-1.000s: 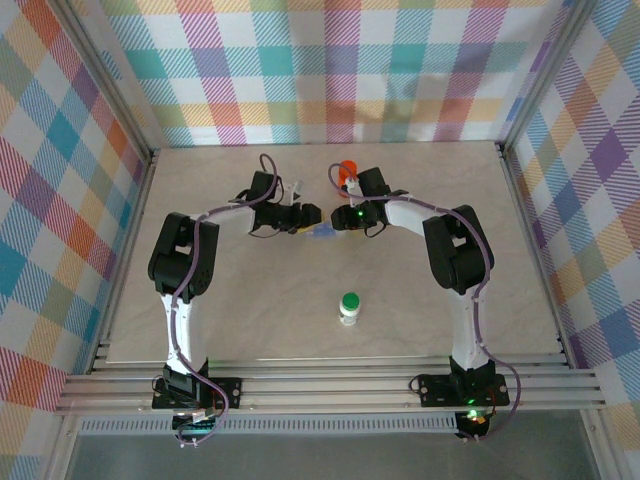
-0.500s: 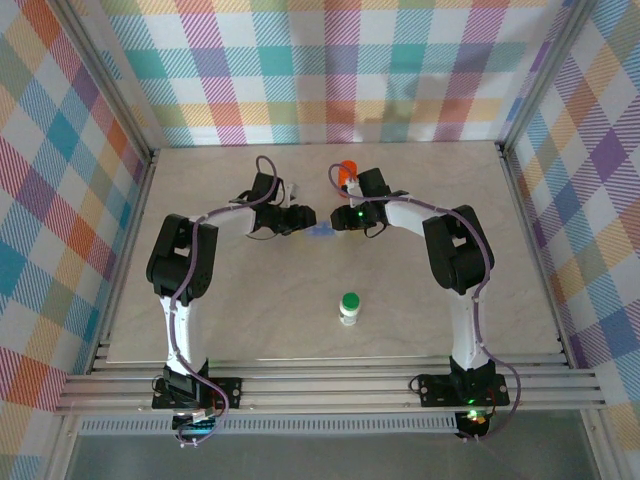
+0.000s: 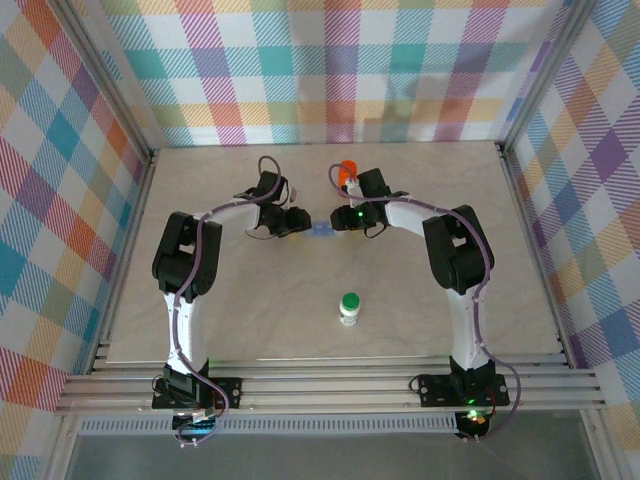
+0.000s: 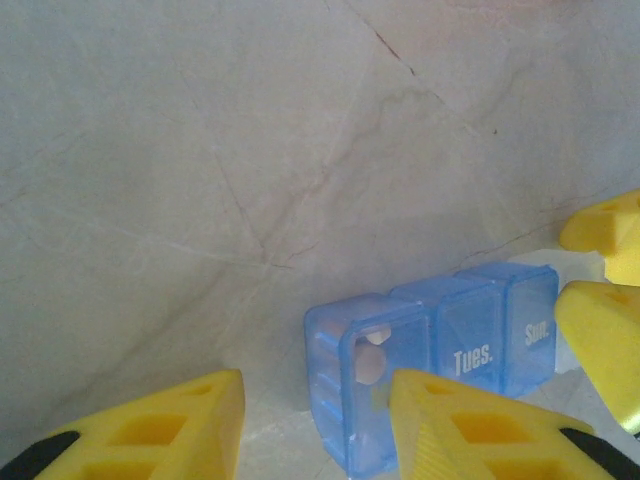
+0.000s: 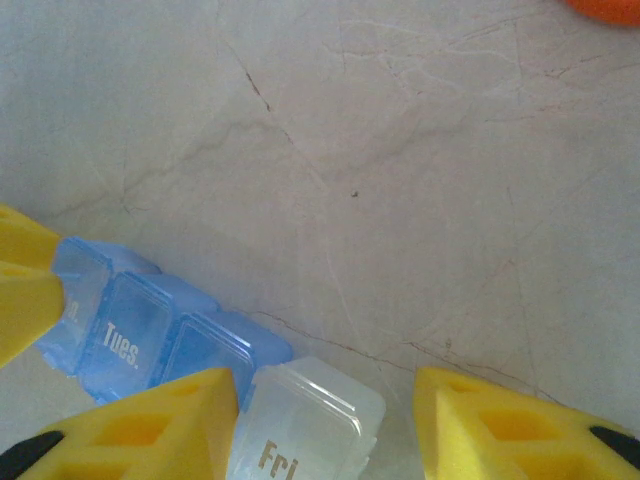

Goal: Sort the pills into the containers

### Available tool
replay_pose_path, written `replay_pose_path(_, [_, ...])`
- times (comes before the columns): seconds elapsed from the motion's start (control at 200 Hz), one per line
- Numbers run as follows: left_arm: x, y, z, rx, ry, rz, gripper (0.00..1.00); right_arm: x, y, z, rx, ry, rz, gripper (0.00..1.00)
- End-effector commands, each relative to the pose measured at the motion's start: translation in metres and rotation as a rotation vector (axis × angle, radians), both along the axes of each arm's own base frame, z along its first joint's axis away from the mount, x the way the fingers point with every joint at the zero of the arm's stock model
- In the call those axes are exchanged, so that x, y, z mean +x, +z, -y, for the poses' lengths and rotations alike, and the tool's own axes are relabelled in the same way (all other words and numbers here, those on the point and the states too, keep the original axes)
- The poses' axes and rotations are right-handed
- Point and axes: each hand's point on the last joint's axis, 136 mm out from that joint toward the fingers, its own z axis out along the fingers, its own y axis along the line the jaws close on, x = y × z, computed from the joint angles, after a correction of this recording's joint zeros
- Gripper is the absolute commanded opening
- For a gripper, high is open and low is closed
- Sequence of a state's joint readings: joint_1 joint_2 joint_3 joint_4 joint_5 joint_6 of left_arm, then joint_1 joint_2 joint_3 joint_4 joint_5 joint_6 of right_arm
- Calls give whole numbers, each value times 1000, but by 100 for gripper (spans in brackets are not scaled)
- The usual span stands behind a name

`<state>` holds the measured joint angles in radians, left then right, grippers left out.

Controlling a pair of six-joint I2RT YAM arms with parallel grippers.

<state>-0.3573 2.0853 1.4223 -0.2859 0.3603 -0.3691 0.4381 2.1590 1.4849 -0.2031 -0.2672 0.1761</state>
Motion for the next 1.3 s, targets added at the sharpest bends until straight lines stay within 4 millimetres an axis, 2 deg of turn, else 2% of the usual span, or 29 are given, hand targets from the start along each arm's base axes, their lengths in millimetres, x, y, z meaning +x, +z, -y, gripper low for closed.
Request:
replay_pose_path(0.0, [-14, -16, 7, 51, -44, -41, 39, -29, -39, 15, -85, 1, -130, 49])
replay_pose_path(0.06, [-18, -21, 9, 61, -51, -55, 36, -29, -39, 15, -85, -2, -130, 49])
replay_pose_path(0.245, [-42, -37, 5, 97, -62, -109, 35, -30, -39, 17, -91, -8, -135, 49])
replay_pose_path(0.53, [-87, -100, -28, 245, 4, -281, 22, -33, -44, 22, -113, -29, -158, 49])
replay_pose_path(0.635, [-96, -102, -36, 314, -10, -284, 20, -36, -46, 23, -118, -32, -166, 49])
replay_pose_path(0.725, [-114, -109, -44, 395, -24, -317, 20, -36, -46, 25, -123, -37, -167, 49])
replay_pose_path(0.85, [-140, -123, -35, 435, -91, -350, 21, -35, -42, 23, -115, -34, -165, 49])
replay_pose_path(0.905, [-139, -118, -27, 414, -100, -336, 20, -34, -40, 22, -111, -31, -162, 49])
replay_pose_path(0.985, [-125, -97, -19, 373, -84, -298, 20, -32, -37, 20, -105, -30, -160, 49])
replay_pose_path(1.185, [-77, -24, 2, 290, -68, -158, 24, -29, -33, 16, -86, -25, -167, 49])
replay_pose_path(1.295, [-59, 12, 14, 180, -69, -96, 34, -30, -32, 16, -87, -18, -165, 49])
